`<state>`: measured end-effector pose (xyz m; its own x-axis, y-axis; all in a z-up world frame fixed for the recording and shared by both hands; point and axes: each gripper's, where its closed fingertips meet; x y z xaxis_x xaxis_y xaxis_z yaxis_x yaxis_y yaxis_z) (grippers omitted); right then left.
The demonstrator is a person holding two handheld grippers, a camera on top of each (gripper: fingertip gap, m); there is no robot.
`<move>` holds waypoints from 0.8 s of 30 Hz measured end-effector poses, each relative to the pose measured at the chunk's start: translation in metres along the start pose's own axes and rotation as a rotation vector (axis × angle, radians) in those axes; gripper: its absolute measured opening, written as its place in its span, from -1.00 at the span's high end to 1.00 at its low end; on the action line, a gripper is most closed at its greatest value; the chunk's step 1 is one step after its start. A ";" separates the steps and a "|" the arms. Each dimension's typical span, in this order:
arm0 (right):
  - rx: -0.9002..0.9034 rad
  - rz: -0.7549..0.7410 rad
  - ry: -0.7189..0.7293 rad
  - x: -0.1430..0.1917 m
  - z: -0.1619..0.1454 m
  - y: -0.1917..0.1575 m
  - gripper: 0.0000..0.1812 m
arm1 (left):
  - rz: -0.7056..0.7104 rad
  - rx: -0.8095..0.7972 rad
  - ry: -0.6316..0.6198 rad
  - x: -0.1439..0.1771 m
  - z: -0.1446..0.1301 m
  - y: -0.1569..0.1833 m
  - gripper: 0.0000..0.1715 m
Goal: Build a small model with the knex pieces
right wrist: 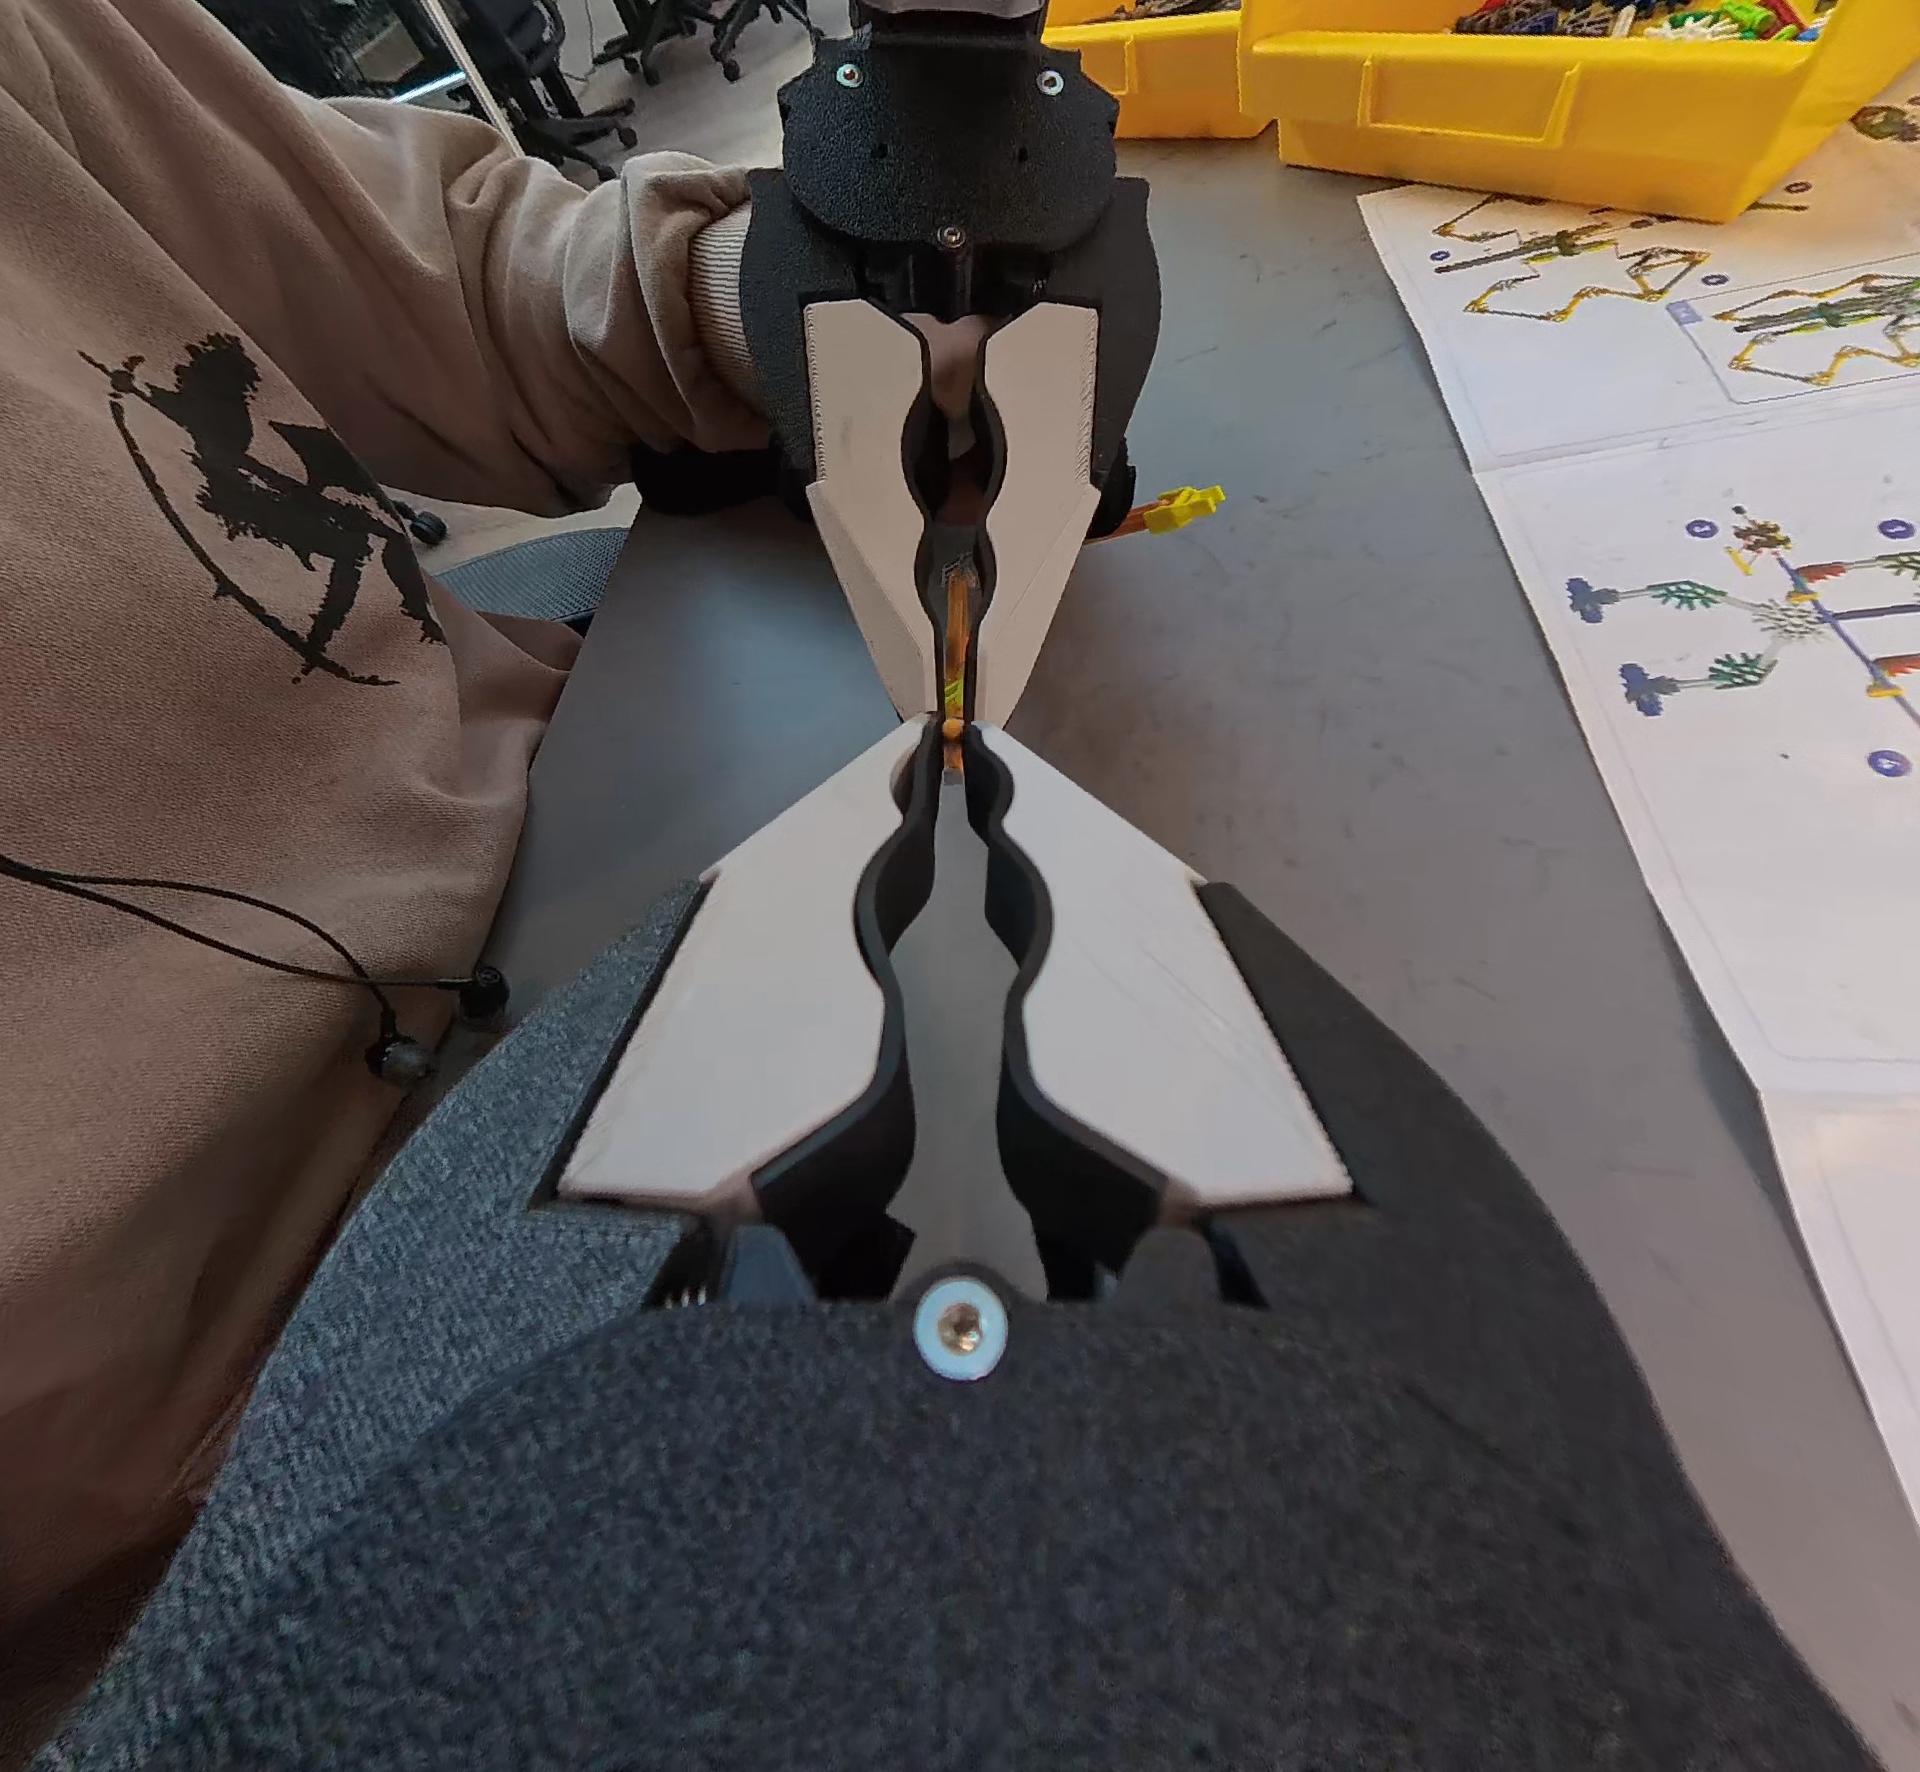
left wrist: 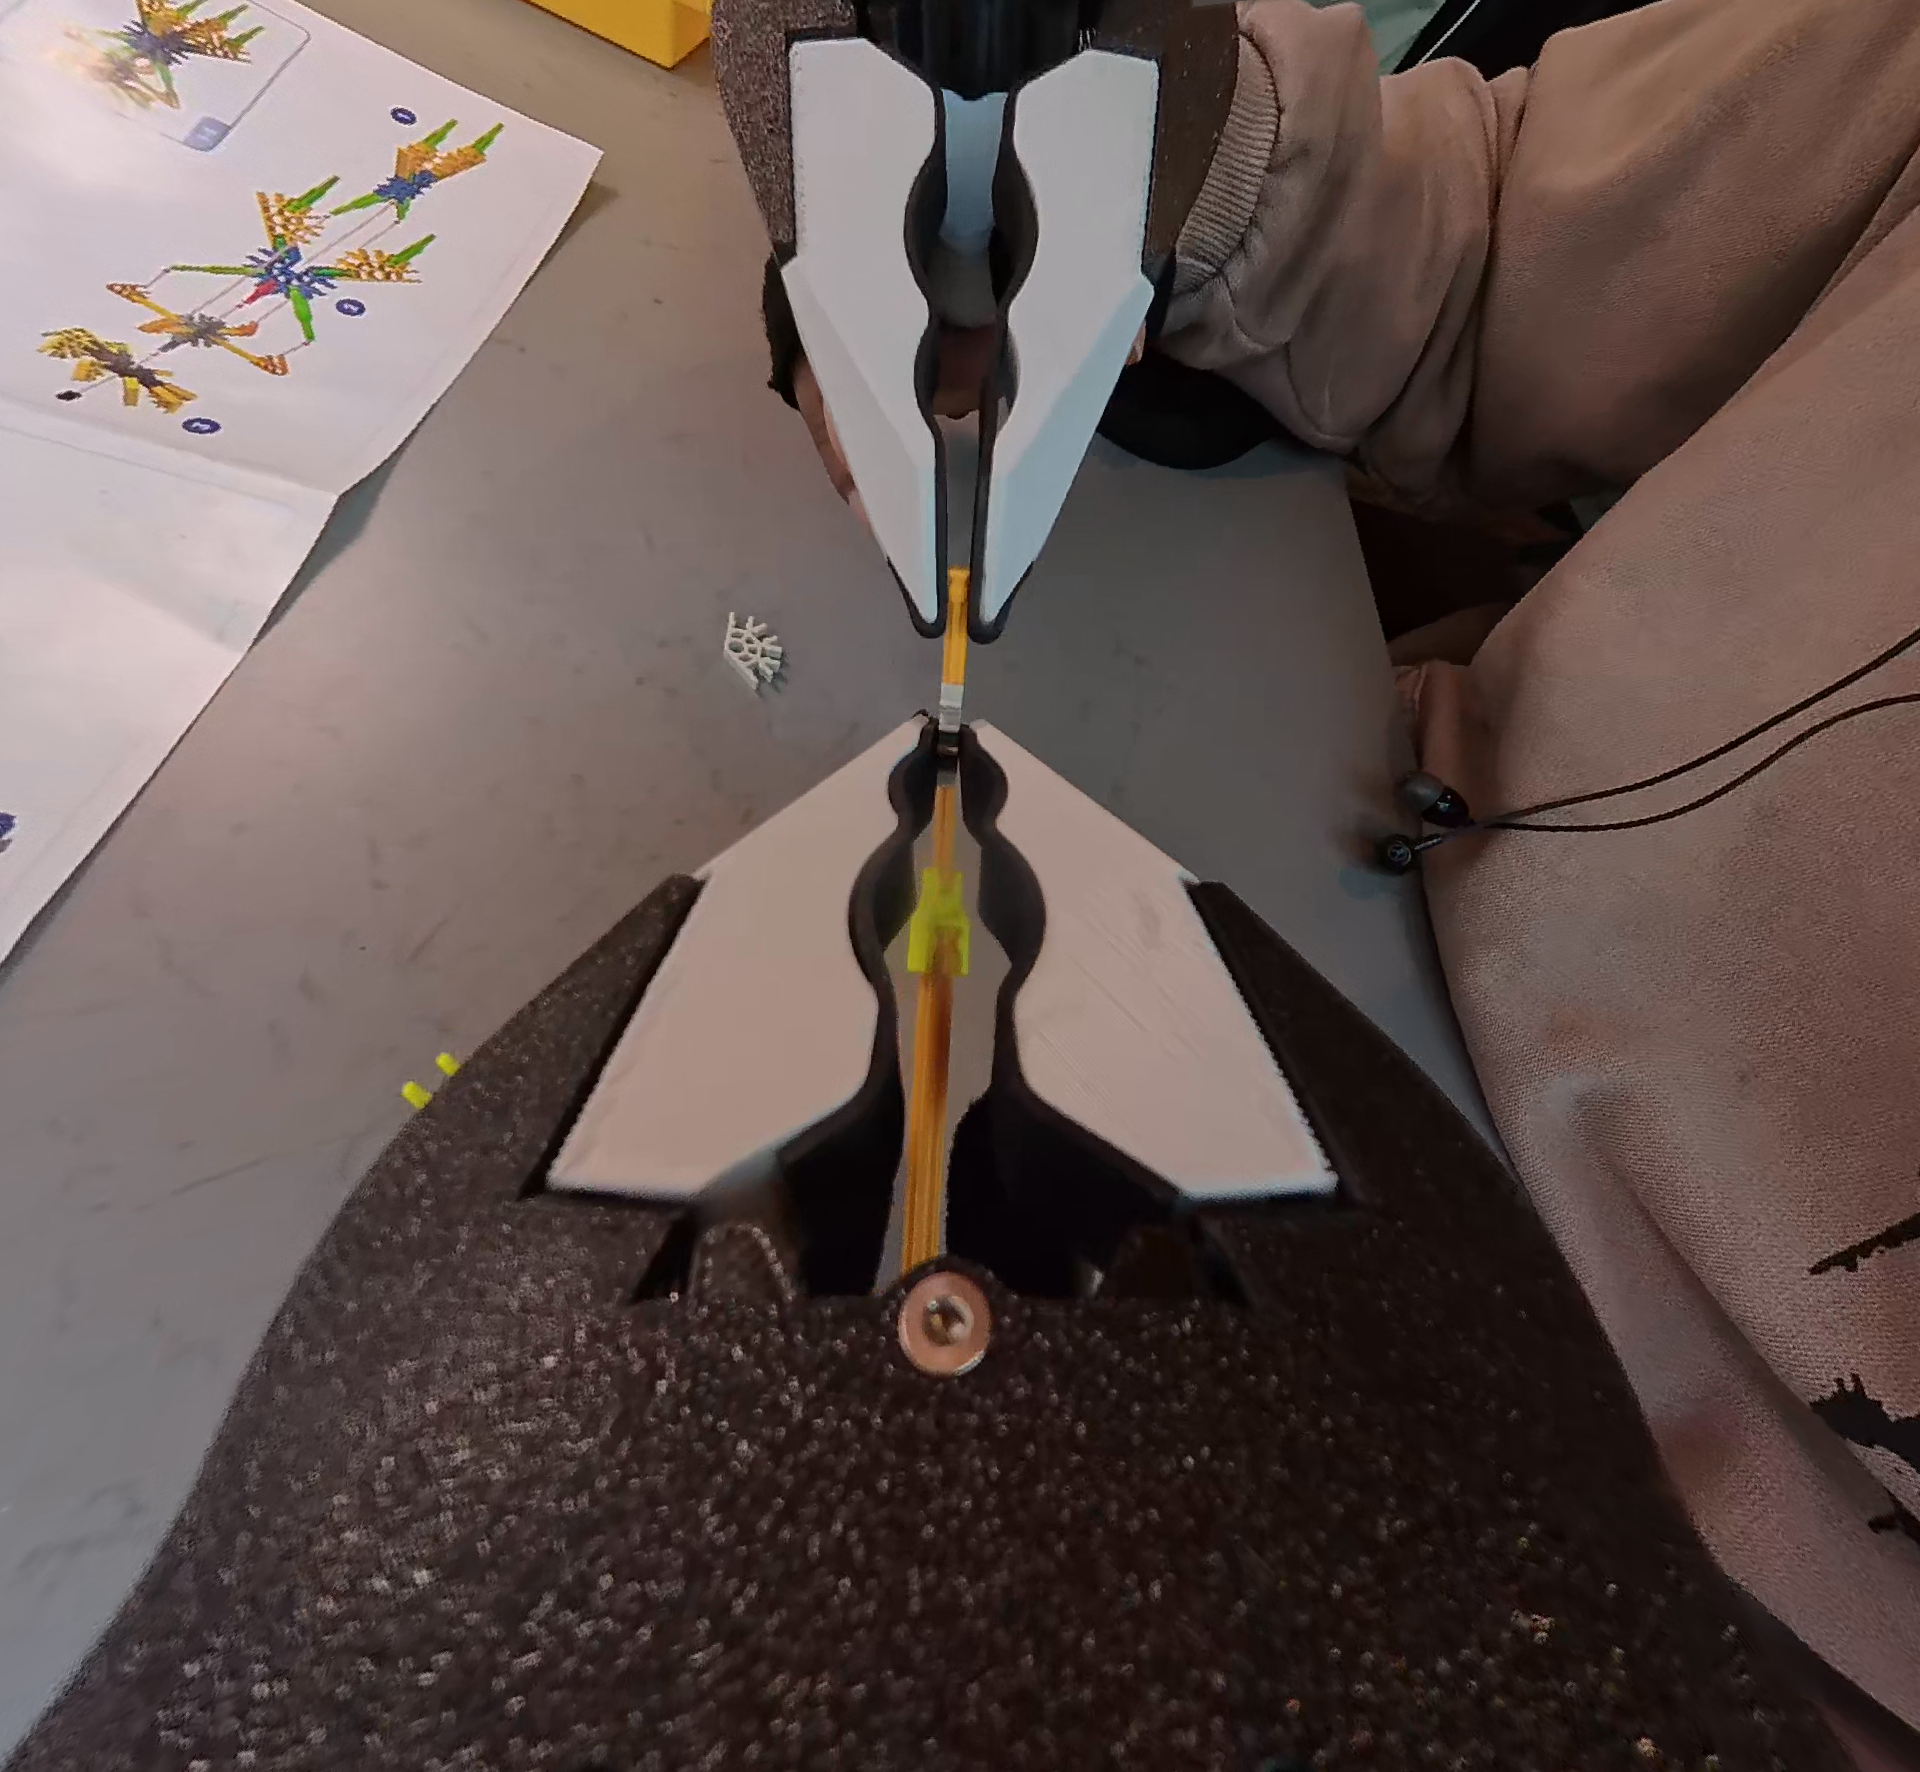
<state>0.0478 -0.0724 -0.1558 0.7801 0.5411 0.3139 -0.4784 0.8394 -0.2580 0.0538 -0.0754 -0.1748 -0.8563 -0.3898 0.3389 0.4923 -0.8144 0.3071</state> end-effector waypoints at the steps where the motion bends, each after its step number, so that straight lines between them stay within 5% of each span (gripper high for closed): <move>1: 0.013 -0.018 0.008 0.000 0.001 0.002 0.98 | 0.005 0.015 0.006 0.001 0.001 -0.002 0.97; 4: 0.183 -0.139 0.017 -0.003 0.008 0.011 0.98 | 0.023 0.106 0.047 0.005 0.006 -0.011 0.97; 14: 1.221 -0.494 -0.219 -0.027 0.004 0.010 0.99 | -0.018 0.346 0.137 0.013 0.008 -0.025 0.97; 20: 0.805 -0.448 0.054 0.011 0.044 0.011 0.99 | 0.014 0.343 0.180 0.024 0.016 -0.032 0.97; 24: 0.327 -0.410 -0.061 0.048 0.018 0.052 0.98 | -0.004 0.335 0.176 0.022 0.016 -0.030 0.97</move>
<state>0.0531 -0.0015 -0.1372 0.9095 0.1588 0.3842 -0.2472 0.9496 0.1926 0.0232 -0.0528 -0.1628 -0.8576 -0.4787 0.1880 0.4880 -0.6419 0.5915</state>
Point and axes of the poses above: each gripper's, where its closed fingertips meet, x back along the fingers, z out of its top, y = z × x across the jaws, and after that the axes turned 5 degrees about y, right-handed
